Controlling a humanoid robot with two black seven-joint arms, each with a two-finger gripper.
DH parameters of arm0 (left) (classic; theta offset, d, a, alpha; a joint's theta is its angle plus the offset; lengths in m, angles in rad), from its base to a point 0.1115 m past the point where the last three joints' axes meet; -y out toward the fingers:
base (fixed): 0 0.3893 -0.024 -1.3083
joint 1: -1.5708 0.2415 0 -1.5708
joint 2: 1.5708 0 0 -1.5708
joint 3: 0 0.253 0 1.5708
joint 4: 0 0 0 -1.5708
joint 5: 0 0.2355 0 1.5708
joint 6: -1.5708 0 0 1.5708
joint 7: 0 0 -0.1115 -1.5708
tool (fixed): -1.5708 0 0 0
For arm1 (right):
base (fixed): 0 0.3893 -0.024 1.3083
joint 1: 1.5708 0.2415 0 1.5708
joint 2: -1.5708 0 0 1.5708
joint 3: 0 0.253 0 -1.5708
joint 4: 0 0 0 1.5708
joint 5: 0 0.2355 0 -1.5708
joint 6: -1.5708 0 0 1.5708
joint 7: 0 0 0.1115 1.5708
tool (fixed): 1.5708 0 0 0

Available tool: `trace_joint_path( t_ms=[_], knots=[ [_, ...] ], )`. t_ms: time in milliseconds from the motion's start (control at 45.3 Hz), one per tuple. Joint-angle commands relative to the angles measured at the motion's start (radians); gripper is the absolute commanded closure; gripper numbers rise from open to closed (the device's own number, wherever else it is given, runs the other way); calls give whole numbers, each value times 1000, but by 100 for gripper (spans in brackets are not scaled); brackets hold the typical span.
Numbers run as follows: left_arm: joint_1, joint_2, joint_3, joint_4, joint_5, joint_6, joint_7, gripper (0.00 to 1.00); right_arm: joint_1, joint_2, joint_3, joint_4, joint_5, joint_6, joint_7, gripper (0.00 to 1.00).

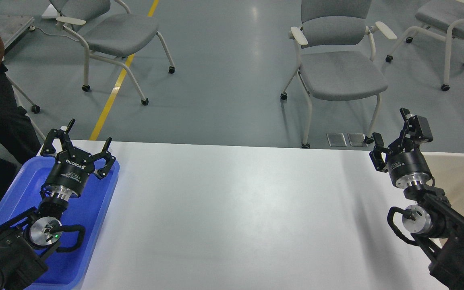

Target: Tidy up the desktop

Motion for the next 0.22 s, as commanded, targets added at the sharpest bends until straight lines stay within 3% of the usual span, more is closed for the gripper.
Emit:
trace_joint_path(
  t_ms=[0,199],
  knots=[
    [0,0,0,0,0,0,0,2,-27,8,-3,-1,-1,0,1,0],
    [0,0,0,0,0,0,0,2,-23,9,0,1,-1,0,1,0]
  ],
)
